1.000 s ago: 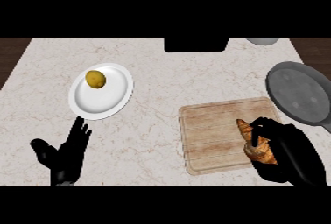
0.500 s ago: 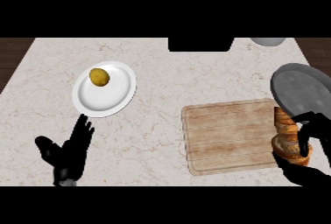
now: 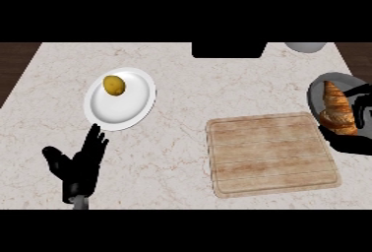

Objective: Pick the croissant from the cutting board and place it in the pan

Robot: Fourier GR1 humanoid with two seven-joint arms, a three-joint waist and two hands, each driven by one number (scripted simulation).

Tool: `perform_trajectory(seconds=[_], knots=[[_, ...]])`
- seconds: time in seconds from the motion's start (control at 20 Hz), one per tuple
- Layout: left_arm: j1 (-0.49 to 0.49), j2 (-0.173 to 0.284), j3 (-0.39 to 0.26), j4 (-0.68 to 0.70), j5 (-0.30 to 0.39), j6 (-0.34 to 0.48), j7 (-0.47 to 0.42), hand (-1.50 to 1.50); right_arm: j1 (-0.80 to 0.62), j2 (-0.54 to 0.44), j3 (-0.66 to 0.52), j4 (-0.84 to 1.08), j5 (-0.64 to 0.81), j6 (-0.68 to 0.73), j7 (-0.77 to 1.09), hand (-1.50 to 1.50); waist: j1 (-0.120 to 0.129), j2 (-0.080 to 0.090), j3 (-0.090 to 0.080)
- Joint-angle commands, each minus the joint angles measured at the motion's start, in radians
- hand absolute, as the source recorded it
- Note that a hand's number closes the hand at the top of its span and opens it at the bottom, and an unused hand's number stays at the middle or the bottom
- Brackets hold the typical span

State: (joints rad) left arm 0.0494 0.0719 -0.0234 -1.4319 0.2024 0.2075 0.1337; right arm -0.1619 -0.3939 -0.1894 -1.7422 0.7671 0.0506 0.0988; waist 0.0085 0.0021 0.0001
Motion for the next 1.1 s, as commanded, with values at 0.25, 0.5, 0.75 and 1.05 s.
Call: perform_trajectory(seconds=[0.25,0.5,0.75,1.05], knots=[[0.002,-0.009,-0.019,0.002,-0.001,-0.031,-0.01,0.0,-0.299,-0.084,-0.105,0.669,0.072,-0.252,-0.264,1.5,0.026,0.008,0.002],[0.024,-0.008,-0.014,-0.012,-0.015,-0.014,-0.02,0.0,-0.43,-0.154,-0.206,1.005,-0.014,-0.296,-0.444,1.5,0.039,0.014,0.003],[-0.023,-0.008,-0.025,0.006,-0.011,-0.028,0.015,0.0,-0.542,-0.192,-0.249,1.242,-0.01,-0.369,-0.535,1.5,0.057,0.022,0.005],[-0.031,-0.021,-0.041,-0.008,-0.014,-0.035,-0.001,0.0,-0.563,-0.241,-0.186,1.392,0.108,-0.334,-0.455,-1.5,0.093,0.038,0.008]])
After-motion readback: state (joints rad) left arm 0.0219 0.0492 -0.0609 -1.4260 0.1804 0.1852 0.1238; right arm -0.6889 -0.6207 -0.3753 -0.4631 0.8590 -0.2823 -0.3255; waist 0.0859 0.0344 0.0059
